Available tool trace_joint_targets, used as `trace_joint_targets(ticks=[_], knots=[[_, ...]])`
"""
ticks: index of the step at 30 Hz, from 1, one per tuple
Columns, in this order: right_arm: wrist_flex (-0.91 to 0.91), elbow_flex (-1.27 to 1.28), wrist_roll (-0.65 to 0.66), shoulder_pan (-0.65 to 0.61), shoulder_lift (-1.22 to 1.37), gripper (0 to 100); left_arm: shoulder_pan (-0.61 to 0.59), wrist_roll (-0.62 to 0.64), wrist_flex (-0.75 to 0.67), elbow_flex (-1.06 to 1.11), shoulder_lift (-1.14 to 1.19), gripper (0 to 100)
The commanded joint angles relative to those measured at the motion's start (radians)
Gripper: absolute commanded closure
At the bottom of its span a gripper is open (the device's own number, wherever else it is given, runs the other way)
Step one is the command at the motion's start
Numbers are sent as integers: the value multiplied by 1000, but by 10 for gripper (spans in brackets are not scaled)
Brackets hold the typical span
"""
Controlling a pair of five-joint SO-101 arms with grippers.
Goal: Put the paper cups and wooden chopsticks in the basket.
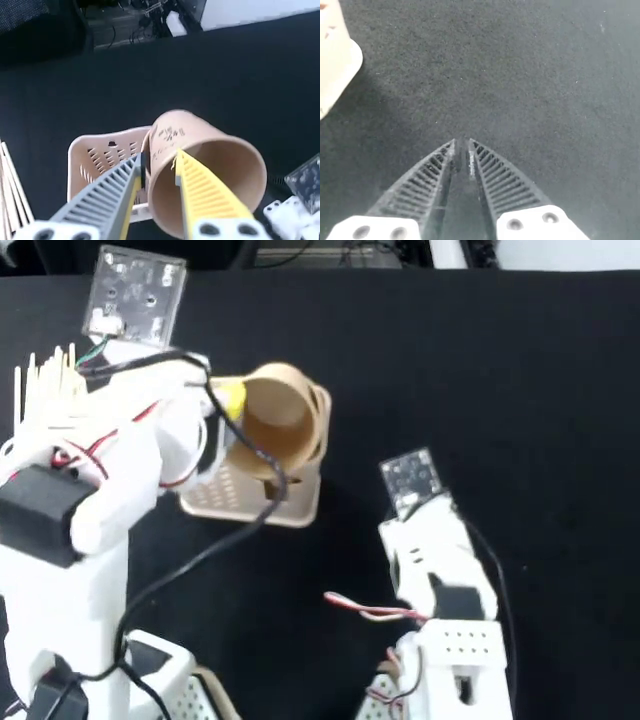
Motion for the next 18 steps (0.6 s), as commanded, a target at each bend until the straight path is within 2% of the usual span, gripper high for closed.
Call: trace_joint_targets(ticks=[1, 4, 10, 15, 18], knots=[[-14, -5, 6, -11, -4, 956, -2, 21, -109, 25, 6, 877], [-14, -5, 6, -11, -4, 956, -35, 41, -176, 88, 5, 877], [-14, -5, 6, -11, -4, 956, -41, 176, -321, 206, 5, 877], [-14, -5, 6, -12, -4, 956, 36, 199, -333, 217, 5, 873], [-14, -5, 6, -12, -4, 956, 42, 199, -325, 217, 3, 873]])
